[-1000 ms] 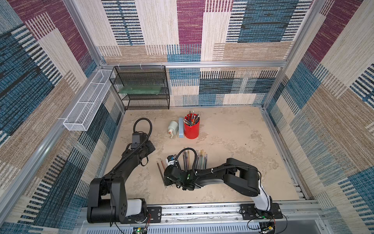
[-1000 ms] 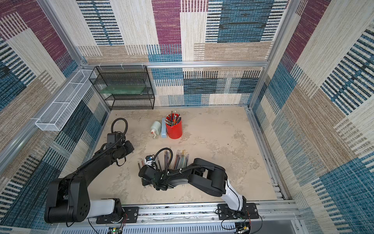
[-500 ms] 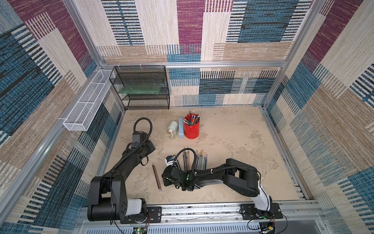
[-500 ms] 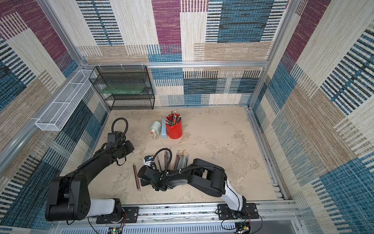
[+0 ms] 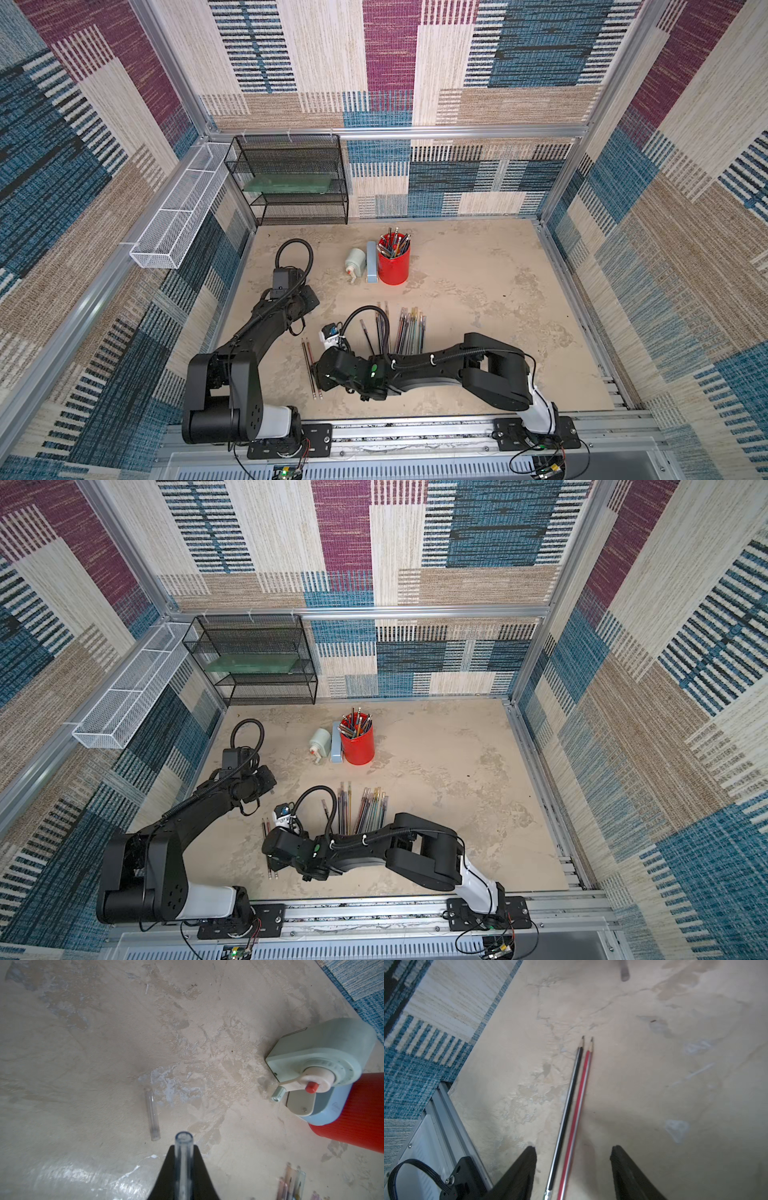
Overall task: Remove the protective cover of the pencils
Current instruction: Place the protective sleeve at the center of the board.
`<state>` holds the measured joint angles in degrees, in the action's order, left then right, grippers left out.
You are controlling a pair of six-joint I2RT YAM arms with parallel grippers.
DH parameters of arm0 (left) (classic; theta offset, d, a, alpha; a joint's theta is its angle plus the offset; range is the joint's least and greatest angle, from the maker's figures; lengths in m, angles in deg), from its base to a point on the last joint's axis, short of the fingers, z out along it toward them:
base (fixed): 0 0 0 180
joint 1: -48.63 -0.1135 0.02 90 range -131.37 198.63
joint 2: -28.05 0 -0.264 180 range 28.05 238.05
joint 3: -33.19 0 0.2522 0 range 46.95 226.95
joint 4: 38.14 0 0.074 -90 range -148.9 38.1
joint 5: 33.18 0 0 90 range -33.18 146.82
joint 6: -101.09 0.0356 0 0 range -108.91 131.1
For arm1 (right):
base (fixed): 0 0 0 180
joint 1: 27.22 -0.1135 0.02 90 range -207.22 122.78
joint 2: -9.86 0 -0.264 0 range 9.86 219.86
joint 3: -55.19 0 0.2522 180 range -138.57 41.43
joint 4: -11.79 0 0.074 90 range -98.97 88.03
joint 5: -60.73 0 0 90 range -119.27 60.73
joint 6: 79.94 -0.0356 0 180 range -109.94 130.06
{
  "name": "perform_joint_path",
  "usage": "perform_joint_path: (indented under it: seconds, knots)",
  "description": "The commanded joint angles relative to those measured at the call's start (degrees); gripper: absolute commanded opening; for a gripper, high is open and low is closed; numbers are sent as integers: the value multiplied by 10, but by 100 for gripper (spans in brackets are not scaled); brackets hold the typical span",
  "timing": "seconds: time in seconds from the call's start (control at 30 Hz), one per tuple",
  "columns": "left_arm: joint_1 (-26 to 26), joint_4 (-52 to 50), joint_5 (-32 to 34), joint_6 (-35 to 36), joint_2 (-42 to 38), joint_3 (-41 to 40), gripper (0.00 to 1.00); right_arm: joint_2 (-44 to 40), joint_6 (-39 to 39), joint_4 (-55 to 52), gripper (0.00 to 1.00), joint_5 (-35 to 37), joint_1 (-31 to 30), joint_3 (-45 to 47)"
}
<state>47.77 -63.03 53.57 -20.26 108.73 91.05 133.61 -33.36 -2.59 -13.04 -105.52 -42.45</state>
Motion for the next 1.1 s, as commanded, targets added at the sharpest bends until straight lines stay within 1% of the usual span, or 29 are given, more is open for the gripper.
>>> perform_joint_path:
  seconds: [0.0,0.07,0.17,0.3,0.47,0.73,0.9,1.03,1.07]
  knots:
    - [-7,-6,4,6,2,2,0,37,11,-85,62,48,-9,-51]
    - [-13,-1,-5,4,1,-1,0,51,11,-98,62,45,-9,-69]
    - [-16,0,-14,6,5,1,0,41,10,-87,62,47,-10,-56]
    - [-16,-12,-21,9,25,17,0,-2,11,-46,64,55,-10,-3]
    - [-15,-48,-35,16,78,64,0,-55,1,-10,65,81,-7,66]
    - [-14,-106,-29,17,147,126,0,-131,-41,34,66,90,33,183]
    - [-15,-124,-27,18,168,145,0,-160,-47,37,66,98,51,217]
    - [-14,-133,-28,20,179,154,0,-165,-50,37,66,100,56,224]
    - [-14,-134,-28,20,180,156,1,-165,-50,37,66,100,55,224]
